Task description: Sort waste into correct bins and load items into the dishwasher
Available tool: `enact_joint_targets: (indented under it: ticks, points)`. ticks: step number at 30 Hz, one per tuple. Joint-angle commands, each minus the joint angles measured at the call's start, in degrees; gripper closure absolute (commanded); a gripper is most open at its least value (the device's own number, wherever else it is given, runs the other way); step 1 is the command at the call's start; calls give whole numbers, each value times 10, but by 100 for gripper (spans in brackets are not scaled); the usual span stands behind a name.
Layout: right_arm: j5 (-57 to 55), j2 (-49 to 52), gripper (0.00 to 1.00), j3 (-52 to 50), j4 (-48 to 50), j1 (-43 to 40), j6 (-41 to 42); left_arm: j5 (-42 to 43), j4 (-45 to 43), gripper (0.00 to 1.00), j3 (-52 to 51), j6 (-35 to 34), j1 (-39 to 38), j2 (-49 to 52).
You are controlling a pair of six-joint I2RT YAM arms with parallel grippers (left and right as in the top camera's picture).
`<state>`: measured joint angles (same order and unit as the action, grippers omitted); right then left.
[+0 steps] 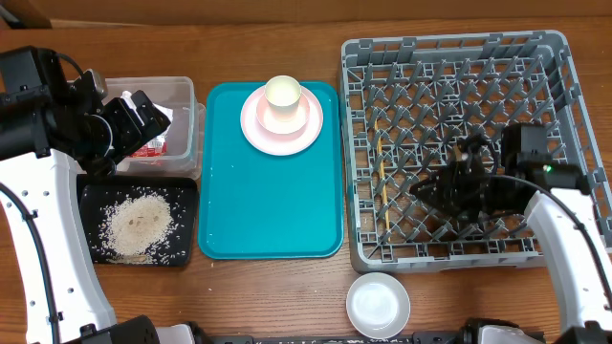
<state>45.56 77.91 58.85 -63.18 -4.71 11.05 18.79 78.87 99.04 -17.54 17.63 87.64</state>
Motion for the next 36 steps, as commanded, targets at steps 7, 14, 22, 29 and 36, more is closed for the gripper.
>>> enact_joint_targets:
  ticks: [7,14,22,29,36]
  points:
    - [-99,-10,75,125,-108,189,-72,-4,0,0,7,12,-1,-7]
    - [-238,-10,73,124,-116,375,67,-4,0,0,7,12,-1,-7]
    - [-360,-10,72,114,-147,565,242,-4,0,0,7,12,-1,-7]
    - [-447,-9,68,51,-135,671,378,-4,0,0,7,12,-1,-7]
    - [-422,-9,68,-35,-59,715,447,-4,0,0,7,12,-1,-7]
